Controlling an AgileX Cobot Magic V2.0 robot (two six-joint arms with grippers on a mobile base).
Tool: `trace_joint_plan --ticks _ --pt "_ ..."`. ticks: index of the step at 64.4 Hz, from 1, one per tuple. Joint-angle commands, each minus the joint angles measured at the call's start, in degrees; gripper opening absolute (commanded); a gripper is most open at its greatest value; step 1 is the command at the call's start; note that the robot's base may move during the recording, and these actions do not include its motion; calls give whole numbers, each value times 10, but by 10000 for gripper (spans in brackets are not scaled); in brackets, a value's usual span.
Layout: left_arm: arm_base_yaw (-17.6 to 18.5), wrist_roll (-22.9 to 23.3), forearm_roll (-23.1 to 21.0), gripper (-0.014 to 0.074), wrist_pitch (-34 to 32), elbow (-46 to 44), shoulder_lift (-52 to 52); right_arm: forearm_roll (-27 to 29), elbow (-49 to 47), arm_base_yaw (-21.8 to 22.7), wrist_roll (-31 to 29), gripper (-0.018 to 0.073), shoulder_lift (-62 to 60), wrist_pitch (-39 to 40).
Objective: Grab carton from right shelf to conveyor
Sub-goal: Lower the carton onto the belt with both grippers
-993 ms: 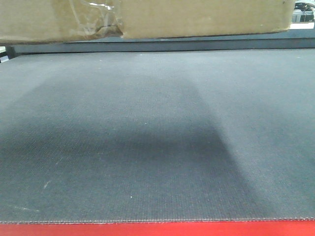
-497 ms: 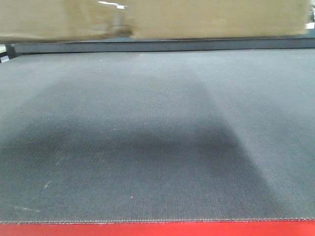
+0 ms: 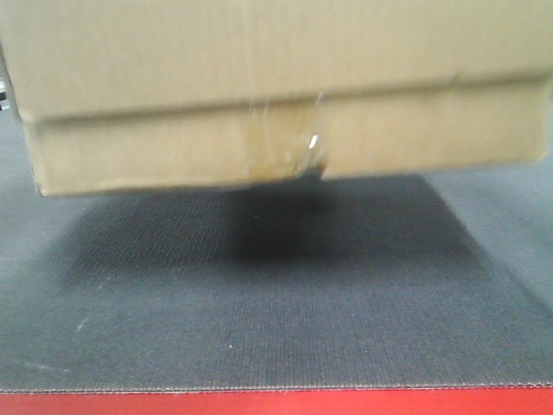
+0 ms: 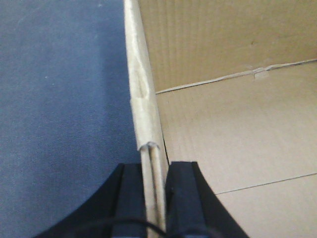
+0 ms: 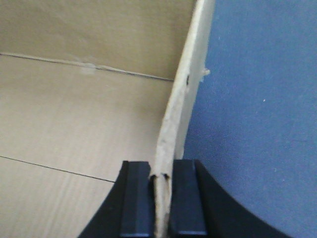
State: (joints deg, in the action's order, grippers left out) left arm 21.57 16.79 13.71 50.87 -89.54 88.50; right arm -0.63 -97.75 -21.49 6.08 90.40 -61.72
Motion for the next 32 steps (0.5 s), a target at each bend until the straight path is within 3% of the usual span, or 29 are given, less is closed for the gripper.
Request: trace_joint_plan --ticks 1,11,18,22,28,32 --pt "-7 6 25 -19 -29 0 13 -5 -4 3 -8 -61 19 25" --pt "-20 12 31 -15 -37 0 27 -12 -4 3 -12 -57 46 31" --pt "-27 15 32 73 -33 0 34 -12 -4 3 -12 66 50 31" --pt "-30 15 32 190 -27 0 34 -12 -4 3 -12 235 50 30" --pt "-30 15 32 465 -26 0 29 -14 -11 3 -12 500 48 26" --pt "-30 16 32 615 -23 0 25 -14 -18 3 -12 576 45 19"
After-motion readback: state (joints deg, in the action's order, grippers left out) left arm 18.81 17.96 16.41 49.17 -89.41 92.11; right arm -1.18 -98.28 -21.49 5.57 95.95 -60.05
